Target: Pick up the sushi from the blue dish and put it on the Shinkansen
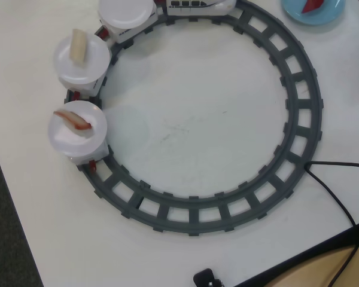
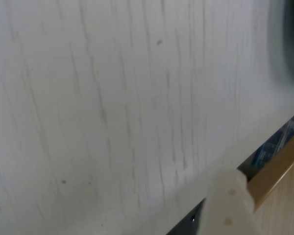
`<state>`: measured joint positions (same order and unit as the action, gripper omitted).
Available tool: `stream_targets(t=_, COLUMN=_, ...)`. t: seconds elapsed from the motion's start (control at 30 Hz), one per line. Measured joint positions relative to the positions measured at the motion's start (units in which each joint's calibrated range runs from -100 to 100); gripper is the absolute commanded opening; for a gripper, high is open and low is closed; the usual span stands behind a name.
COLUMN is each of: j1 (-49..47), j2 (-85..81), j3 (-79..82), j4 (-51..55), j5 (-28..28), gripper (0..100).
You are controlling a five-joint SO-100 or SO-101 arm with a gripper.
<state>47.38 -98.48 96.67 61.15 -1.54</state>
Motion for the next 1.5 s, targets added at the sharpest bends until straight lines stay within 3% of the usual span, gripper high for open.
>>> stream_targets(t=1.07, j1=0.0, j2=1.26, j3=-0.72, j4=-0.87, j5=0.0, gripper=32)
stream_targets(t=1.27, j1=-0.08, j2=14.57, j3=-11.35, j4=-7.09, j5=0.0, gripper=32)
stream_targets(t=1.5, j1=1.58, j2=46.57, j3=-34.31, j4=-10.59, j5=0.26, gripper=32)
